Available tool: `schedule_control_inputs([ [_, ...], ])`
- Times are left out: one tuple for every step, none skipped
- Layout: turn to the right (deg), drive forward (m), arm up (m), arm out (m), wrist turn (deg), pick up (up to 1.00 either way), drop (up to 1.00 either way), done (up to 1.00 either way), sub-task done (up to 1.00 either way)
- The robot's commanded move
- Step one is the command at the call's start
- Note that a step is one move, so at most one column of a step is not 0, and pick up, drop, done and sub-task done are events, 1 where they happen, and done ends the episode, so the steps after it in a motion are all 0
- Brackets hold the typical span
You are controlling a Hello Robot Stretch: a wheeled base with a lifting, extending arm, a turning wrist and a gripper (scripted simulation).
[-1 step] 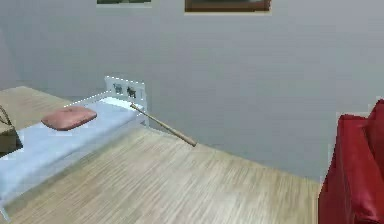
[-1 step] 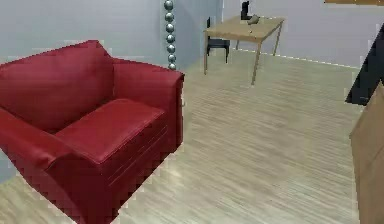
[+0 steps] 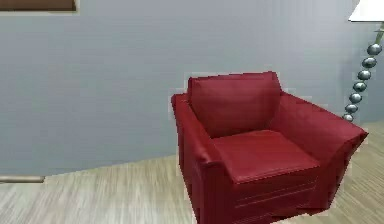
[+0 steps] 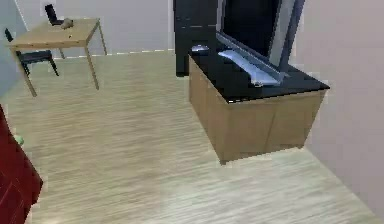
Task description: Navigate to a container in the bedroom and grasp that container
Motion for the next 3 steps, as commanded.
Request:
schedule_control_inputs([
  [45.0,0.0,0.0,0.0,0.0,0.0,0.0,0.0,0.0],
  [30.0,0.0,0.0,0.0,0.0,0.0,0.0,0.0,0.0],
  [0.0,0.9,0.0,0.0,0.0,0.0,0.0,0.0,0.0],
])
